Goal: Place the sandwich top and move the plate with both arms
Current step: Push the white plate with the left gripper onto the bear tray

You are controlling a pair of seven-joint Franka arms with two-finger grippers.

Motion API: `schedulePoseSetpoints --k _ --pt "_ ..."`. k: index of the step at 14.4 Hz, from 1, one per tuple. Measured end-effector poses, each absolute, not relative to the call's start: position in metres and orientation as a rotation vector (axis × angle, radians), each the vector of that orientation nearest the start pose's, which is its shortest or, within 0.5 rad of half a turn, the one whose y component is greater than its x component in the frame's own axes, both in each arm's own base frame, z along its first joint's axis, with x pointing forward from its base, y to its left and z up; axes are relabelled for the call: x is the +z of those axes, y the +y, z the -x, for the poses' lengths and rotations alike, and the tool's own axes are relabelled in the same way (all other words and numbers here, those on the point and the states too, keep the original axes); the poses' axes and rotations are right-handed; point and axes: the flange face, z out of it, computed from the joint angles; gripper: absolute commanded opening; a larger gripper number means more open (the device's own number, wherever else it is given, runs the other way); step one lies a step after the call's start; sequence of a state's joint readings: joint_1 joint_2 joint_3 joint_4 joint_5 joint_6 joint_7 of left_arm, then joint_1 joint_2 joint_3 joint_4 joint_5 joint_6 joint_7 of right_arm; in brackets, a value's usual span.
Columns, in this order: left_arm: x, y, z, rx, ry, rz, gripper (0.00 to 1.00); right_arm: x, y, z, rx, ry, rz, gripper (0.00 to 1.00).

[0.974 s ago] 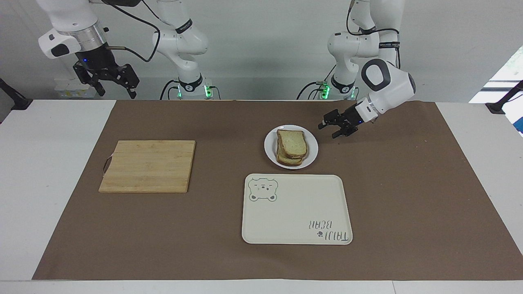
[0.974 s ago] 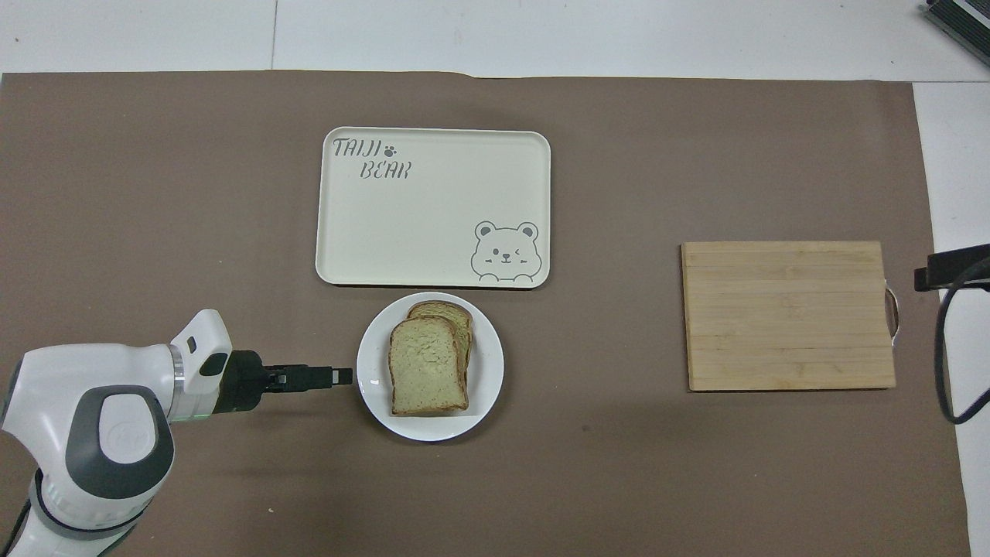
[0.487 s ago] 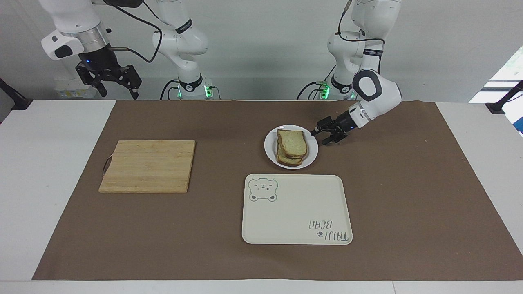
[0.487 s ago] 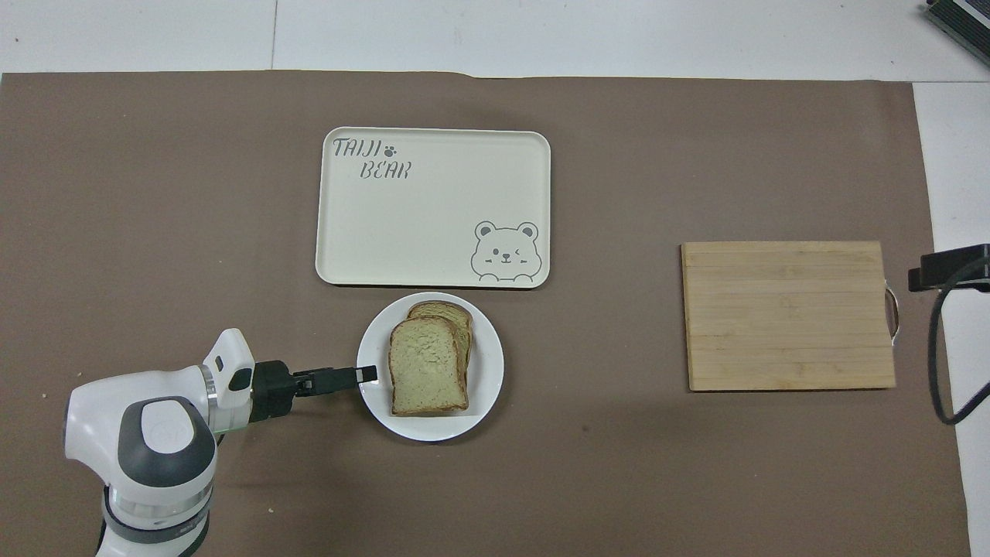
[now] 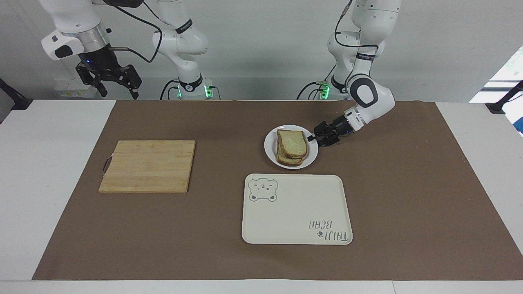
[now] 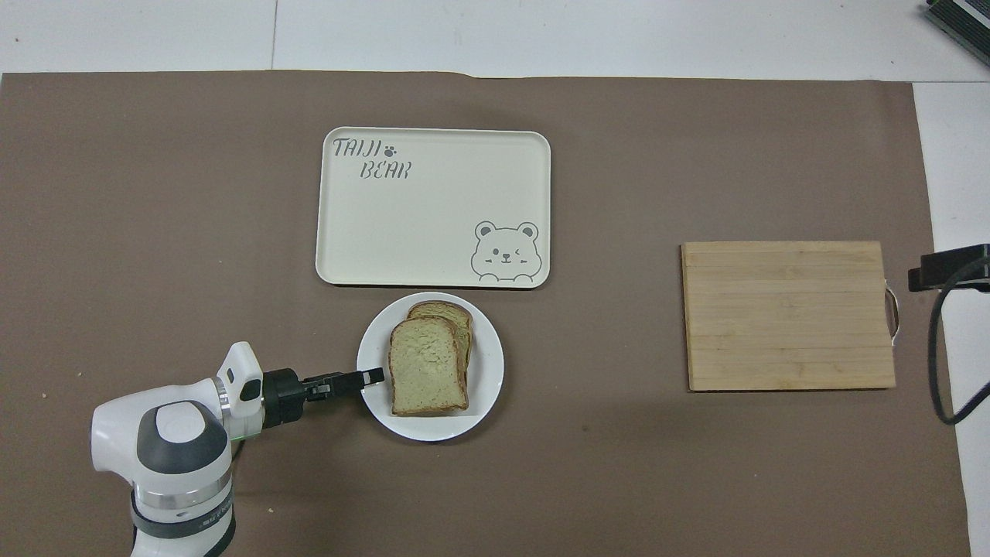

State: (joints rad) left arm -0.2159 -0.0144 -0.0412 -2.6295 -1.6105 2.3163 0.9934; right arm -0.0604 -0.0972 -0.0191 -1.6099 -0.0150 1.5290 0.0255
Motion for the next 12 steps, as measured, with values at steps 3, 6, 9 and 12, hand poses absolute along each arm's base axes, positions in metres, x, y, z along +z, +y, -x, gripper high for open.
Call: schedulePoseSetpoints --k 3,6,9,12 --pt "0.244 -0.122 -0.395 0.178 0.176 -2.148 0.00 0.655 -0.043 -0.518 -0.025 0.166 3.151 1.00" --pt "0.251 -0.106 -0.410 0.229 0.222 -2.135 0.00 0.654 -0.042 -0.518 -0.024 0.162 3.151 1.00" --pt "0.274 -0.092 -0.449 0.313 0.257 -2.102 0.00 0.654 -0.044 -0.518 -0.024 0.164 3.159 1.00" --pt "0.289 -0.092 -0.502 0.334 0.335 -2.090 0.00 0.654 -0.054 -0.517 -0.023 0.189 3.150 1.00"
